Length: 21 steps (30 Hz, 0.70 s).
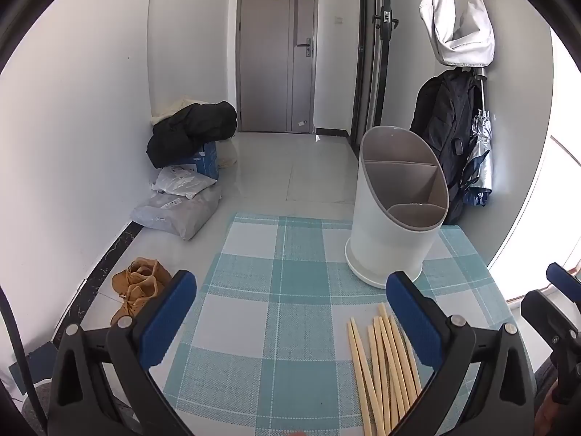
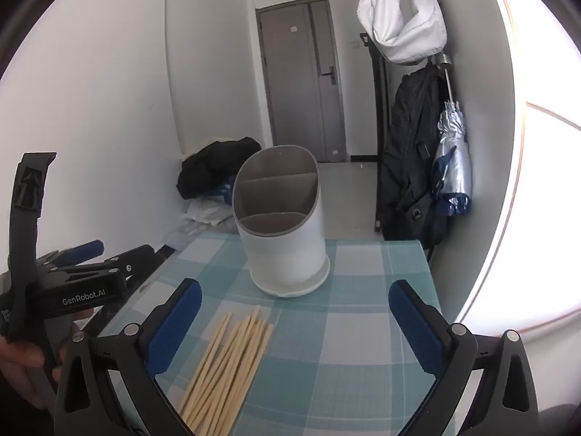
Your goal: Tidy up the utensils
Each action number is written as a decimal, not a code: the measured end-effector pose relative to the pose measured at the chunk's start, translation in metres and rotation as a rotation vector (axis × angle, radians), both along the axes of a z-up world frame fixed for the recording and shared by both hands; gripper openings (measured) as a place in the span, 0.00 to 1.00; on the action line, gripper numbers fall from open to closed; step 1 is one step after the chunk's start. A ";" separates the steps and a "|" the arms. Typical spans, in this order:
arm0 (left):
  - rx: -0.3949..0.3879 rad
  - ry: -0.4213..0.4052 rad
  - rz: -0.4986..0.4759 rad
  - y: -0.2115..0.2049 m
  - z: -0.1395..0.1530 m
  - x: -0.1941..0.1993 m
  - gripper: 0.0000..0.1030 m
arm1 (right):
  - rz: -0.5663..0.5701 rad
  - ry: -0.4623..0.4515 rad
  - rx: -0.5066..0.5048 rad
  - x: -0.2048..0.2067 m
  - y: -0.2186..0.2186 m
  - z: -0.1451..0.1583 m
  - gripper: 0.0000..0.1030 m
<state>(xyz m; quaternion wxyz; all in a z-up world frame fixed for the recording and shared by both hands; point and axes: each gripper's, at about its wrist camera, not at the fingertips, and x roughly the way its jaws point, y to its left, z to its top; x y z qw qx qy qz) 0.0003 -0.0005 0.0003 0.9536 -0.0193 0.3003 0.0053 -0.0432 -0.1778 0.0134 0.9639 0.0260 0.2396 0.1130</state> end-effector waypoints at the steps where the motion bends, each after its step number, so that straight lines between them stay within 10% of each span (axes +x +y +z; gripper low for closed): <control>1: -0.001 0.002 0.002 -0.001 0.000 0.000 0.99 | -0.002 0.002 0.001 0.000 0.000 0.000 1.00; 21: -0.028 0.000 0.003 0.004 -0.004 0.003 0.99 | 0.006 0.002 0.023 0.001 -0.004 -0.002 1.00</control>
